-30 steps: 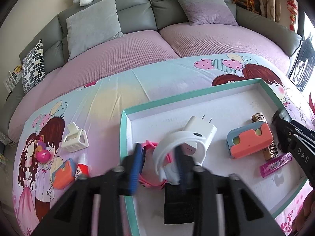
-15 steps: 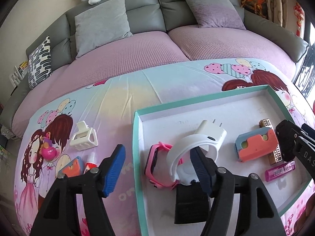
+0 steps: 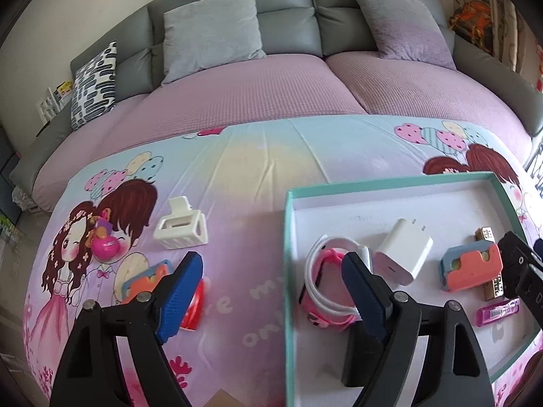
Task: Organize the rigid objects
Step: 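Move both tools back toward the remaining items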
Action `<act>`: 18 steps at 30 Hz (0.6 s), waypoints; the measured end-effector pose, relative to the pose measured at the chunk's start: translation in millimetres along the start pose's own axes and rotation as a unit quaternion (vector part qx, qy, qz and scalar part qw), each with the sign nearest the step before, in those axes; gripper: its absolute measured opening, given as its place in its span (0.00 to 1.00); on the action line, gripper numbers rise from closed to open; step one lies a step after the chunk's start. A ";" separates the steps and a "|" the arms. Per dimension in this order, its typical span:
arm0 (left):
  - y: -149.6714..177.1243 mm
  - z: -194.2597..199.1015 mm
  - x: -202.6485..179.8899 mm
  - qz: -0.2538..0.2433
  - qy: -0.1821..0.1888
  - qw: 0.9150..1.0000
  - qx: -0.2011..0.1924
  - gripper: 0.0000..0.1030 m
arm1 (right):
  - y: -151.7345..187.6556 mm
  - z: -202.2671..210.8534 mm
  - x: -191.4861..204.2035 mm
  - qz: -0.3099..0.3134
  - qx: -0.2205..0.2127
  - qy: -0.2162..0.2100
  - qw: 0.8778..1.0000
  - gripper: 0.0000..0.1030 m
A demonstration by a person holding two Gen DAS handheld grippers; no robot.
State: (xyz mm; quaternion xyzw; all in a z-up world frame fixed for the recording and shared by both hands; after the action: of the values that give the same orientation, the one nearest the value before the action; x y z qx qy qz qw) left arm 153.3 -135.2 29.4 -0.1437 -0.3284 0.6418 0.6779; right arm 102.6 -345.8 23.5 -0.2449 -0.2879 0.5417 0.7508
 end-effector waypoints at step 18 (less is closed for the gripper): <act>3.3 -5.0 94.3 0.139 -0.053 0.989 -0.016 0.95 | 0.7 5.7 42.5 0.033 -0.025 -0.057 0.998 1.00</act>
State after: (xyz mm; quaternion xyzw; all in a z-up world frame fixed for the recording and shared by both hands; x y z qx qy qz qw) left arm 150.2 -42.7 48.2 -0.1651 -0.3511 0.7312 0.5611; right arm 108.6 -304.7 34.1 -0.2411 -0.3355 0.5720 0.7086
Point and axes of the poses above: each gripper's, at about its wrist camera, not at the fingertips, and z roughly against the way its jaws point, x to its left, y to its underside, the point moved 2 cm from there along -z, roughly the way its jaws point, and after that the axes turned 9 degrees about -y, right-handed, at the moved point
